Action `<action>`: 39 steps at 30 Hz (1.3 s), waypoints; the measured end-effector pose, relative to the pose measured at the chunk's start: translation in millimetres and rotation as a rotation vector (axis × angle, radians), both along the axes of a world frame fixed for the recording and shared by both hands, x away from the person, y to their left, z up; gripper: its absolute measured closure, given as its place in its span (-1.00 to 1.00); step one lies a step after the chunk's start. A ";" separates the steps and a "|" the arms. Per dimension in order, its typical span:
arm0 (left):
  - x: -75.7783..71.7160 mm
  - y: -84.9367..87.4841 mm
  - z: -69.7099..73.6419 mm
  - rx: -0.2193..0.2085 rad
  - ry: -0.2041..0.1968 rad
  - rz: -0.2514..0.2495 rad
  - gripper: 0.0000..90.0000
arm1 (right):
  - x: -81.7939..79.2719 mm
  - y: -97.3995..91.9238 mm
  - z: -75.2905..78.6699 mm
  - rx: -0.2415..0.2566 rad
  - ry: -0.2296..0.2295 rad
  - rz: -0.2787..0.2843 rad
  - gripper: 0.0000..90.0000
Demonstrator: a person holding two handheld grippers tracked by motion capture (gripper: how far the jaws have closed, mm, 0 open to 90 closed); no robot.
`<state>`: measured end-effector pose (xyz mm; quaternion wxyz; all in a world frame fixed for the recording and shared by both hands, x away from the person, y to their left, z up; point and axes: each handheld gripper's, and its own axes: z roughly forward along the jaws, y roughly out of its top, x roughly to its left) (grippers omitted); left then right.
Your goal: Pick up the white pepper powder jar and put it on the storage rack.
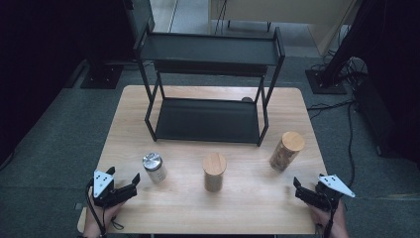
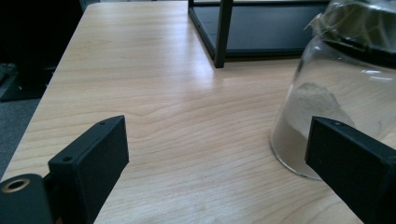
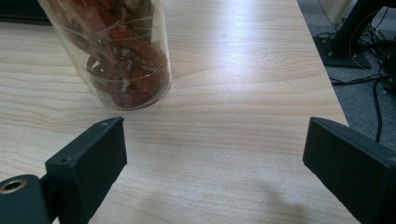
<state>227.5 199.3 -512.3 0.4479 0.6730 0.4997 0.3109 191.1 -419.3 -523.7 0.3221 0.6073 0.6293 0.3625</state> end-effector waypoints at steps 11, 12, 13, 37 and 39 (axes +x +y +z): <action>-5.5 -5.6 7.9 -0.036 -0.020 -0.030 -0.86 | 0.3 0.8 -0.3 -0.001 0.003 0.011 -0.86; -6.1 -5.9 9.5 -0.040 -0.024 -0.029 -0.86 | 0.3 0.8 -0.3 -0.001 0.003 0.011 -0.86; -6.9 -6.7 11.2 -0.046 -0.030 -0.030 -0.86 | 0.3 1.1 -0.4 -0.001 0.004 0.013 -0.86; -15.4 -30.5 19.4 -0.053 -0.042 -0.113 -0.86 | 0.6 0.9 -0.8 0.006 0.009 0.013 -0.87; -15.8 -32.0 19.7 -0.056 -0.043 -0.113 -0.86 | 0.5 1.0 -0.8 0.005 0.009 0.013 -0.87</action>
